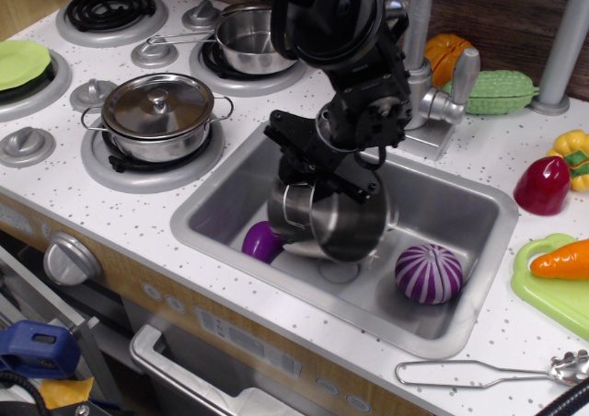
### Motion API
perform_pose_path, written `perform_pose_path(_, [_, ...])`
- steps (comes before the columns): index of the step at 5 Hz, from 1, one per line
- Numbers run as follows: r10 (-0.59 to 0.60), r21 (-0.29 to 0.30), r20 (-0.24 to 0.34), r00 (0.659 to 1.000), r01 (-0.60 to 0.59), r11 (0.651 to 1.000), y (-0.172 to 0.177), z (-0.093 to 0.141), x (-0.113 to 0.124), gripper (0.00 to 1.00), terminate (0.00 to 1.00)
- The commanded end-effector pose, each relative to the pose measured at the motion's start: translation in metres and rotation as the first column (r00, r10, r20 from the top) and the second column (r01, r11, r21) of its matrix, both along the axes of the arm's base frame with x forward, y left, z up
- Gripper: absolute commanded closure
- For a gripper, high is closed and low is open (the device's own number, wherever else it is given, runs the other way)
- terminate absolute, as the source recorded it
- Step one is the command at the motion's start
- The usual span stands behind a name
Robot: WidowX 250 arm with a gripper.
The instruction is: Flip pot upright in sink
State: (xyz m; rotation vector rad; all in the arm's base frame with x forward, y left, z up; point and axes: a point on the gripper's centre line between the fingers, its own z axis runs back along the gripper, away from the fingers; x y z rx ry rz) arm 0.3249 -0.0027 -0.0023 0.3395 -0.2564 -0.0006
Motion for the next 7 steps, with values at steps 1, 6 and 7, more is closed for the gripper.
perform_pose_path(1, [0.029,-0.111,0.012,0.999,-0.028,0.993,-0.0044,0.0116,0.0057,1.00,0.00])
perform_pose_path(6, [0.097,-0.260,0.007,0.995,-0.092,0.961,0.0004,0.0024,0.0024,0.00,0.00])
perform_pose_path(7, [0.051,-0.227,0.030,0.998,-0.043,0.973,0.0009,0.0024,0.0030,0.00,1.00])
